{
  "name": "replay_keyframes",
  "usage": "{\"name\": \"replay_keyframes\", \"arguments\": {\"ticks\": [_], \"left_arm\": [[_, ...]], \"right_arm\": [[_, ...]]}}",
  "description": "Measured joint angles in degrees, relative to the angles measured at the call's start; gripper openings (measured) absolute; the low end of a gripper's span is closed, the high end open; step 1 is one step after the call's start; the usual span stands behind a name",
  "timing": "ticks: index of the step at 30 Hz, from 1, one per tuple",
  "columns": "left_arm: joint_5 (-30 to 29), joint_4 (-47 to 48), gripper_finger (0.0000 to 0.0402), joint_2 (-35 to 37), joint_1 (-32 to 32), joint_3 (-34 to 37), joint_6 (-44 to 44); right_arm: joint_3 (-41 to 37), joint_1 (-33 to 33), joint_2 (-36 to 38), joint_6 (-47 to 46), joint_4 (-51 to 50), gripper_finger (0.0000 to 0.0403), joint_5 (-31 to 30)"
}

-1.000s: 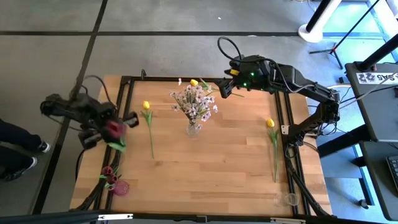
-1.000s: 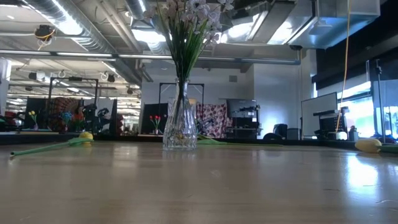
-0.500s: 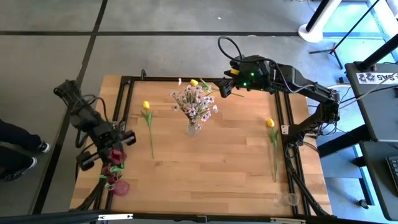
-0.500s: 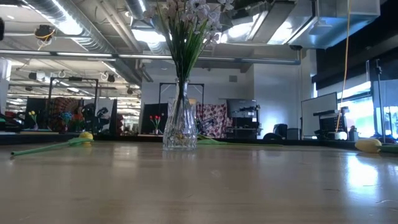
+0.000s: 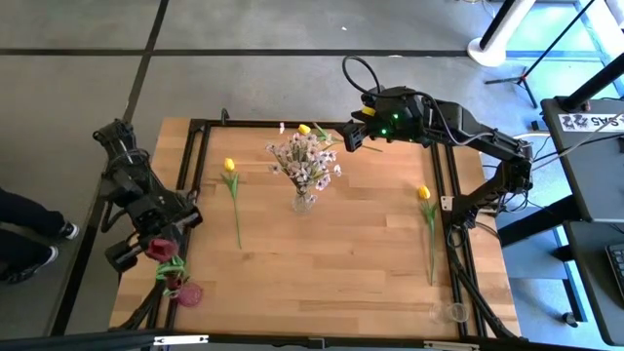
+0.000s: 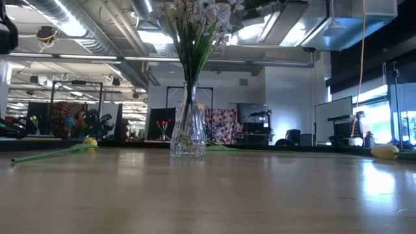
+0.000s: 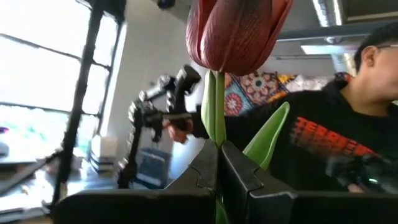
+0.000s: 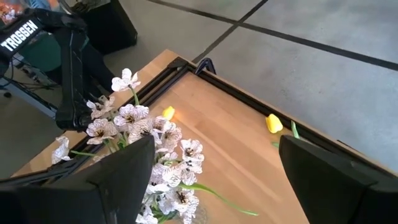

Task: Sort flowers into vase by color
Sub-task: Put the red tulip into the transparent pink vase

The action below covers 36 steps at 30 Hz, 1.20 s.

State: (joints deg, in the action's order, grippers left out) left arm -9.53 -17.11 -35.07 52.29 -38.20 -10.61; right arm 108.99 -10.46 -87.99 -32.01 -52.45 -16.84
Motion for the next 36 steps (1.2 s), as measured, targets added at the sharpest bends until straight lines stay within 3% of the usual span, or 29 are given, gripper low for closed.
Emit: {"name": "replay_keyframes", "arguments": {"ticks": [8, 18, 25, 36], "left_arm": [[-1.61, 2.38, 0.0, 7.76, -0.02, 0.0, 4.04], [-10.62, 2.84, 0.0, 12.87, -0.04, -0.04, 12.2], [-0.95, 3.1, 0.0, 9.45, -0.04, -0.04, 6.45], [4.67, 3.66, 0.0, 6.88, 0.36, -0.04, -2.79]], "right_arm": [[0.0, -0.02, -0.31, -1.36, 0.07, 0.0344, -0.44], [0.02, 0.0, -2.5, -2.45, 0.02, 0.0344, 0.98], [0.02, -0.01, -3.37, -2.45, -0.63, 0.0344, 2.06], [0.02, 0.0, -3.32, -2.3, -1.91, 0.0344, 2.56]]}}
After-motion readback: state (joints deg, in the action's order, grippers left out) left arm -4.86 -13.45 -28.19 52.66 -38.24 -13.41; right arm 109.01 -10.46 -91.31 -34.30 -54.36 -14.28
